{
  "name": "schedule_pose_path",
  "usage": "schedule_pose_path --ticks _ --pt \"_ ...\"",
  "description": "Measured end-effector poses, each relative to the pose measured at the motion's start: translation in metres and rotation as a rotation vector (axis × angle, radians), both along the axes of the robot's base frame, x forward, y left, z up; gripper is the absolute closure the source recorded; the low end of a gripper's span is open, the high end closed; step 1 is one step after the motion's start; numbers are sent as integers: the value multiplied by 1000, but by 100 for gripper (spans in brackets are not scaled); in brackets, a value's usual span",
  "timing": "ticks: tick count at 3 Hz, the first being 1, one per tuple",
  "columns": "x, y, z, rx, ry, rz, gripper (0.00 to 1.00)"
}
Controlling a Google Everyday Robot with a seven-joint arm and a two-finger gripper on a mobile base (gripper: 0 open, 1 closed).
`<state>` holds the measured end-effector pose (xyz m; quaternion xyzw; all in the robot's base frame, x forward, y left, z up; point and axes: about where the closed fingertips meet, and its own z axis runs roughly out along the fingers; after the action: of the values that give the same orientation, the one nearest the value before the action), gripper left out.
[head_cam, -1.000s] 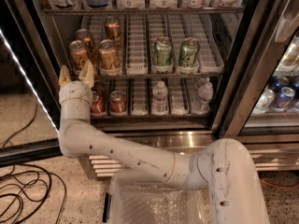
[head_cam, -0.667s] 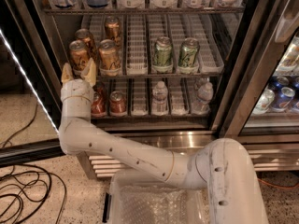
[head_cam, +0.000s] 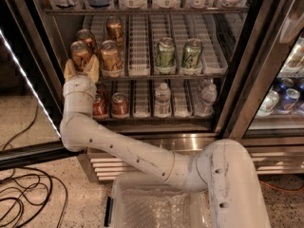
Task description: Pick orange can from middle shelf of fridge
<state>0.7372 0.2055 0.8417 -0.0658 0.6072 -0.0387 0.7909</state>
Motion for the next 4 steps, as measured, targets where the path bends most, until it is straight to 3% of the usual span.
schedule_pose_path --ticks 2,4 --pt "24 7 6 -4 2 8 38" --pt "38 9 6 -7 25 17 79"
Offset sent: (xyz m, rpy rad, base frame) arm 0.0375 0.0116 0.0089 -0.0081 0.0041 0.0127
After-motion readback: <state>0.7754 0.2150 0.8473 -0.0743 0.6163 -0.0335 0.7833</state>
